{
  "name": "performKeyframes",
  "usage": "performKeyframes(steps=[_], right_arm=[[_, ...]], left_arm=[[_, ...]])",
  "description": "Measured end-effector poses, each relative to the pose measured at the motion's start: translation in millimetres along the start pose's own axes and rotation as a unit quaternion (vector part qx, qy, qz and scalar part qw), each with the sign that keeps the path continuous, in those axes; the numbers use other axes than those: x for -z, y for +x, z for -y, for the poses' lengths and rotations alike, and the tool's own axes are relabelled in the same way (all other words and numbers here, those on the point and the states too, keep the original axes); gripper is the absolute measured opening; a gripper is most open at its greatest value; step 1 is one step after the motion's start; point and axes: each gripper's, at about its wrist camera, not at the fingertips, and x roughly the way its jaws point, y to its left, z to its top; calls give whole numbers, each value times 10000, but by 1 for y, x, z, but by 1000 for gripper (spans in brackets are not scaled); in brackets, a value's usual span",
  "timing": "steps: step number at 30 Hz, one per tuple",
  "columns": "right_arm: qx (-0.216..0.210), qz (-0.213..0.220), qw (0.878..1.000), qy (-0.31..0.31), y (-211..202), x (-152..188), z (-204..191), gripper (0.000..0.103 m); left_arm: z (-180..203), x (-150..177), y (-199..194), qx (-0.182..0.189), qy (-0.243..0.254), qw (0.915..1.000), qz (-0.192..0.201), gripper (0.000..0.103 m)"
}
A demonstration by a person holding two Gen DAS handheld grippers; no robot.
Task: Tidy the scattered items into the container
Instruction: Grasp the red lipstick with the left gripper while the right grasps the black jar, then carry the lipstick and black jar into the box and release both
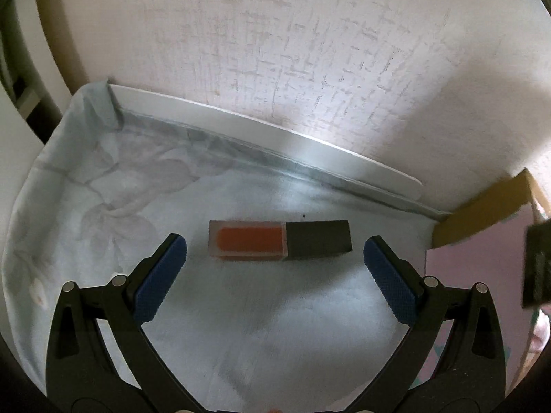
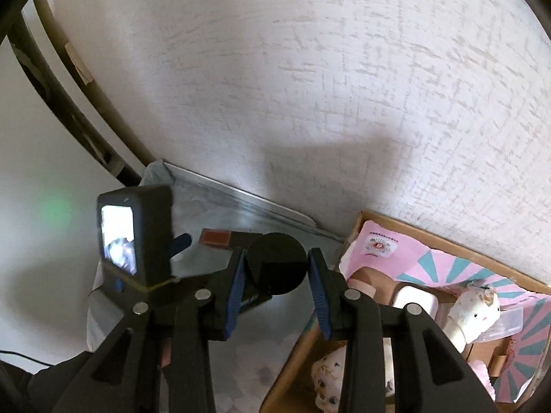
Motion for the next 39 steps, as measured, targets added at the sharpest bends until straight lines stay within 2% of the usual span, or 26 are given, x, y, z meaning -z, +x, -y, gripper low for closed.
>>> performKeyframes(steps=[2,4,5,12,16,21,25,26,30,32,34,39], right_arm=[[-35,30,10000,-56,-2,1,0,33],[26,74,9998,-190,-3,3,-4,33],[24,97,9997,-234,-4,3,-4,33],[122,209,9986,-468,0,5,-23,33],[126,266,9984,-485,-9,4,-22,33],[101,426,9982,-416,-40,6,-10,33],[212,626,9974,-283,-76,9,12,33],[238,656,9972,-254,-83,10,18,33],[429,761,9961,-157,-117,19,46,33],[559,788,9953,-98,-134,26,65,33],[689,795,9944,-23,-148,35,84,33],[929,694,9931,199,-166,62,125,33]], left_arm=[[5,2,2,-74,66,10000,-5,101],[8,5,3,-37,71,10000,-29,85],[9,6,2,-55,88,9999,-6,84],[13,15,-9,86,78,9999,-30,83],[22,14,-46,205,338,9991,149,83],[43,4,-107,441,720,9955,422,83],[77,-5,-162,987,1277,9851,594,83],[74,-4,-175,1064,1398,9825,613,83],[111,-16,-198,1431,1890,9692,666,83],[137,-9,-206,1536,2132,9628,626,83],[148,13,-217,1692,2339,9559,541,83],[201,43,-212,1948,2665,9436,236,83]])
